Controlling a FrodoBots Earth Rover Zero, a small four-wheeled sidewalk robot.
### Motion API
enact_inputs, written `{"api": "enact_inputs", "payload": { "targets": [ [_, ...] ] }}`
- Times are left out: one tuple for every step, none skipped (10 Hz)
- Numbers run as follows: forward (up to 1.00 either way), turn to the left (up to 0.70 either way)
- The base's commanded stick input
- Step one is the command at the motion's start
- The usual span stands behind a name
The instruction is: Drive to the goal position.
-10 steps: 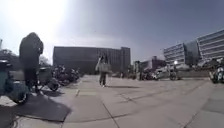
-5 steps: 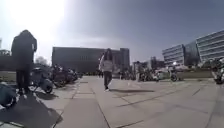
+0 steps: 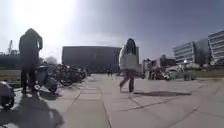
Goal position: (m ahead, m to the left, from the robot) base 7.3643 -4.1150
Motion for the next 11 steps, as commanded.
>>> {"api": "enact_inputs", "payload": {
  "targets": [
    [0.5,0.0],
    [0.5,0.0],
    [0.5,0.0],
    [0.5,0.0],
    [0.5,0.0],
    [0.5,0.0],
    [0.5,0.0],
    [0.5,-0.5],
    [0.5,-0.5],
    [0.5,-0.5],
    [0.5,-0.5]
  ]
}}
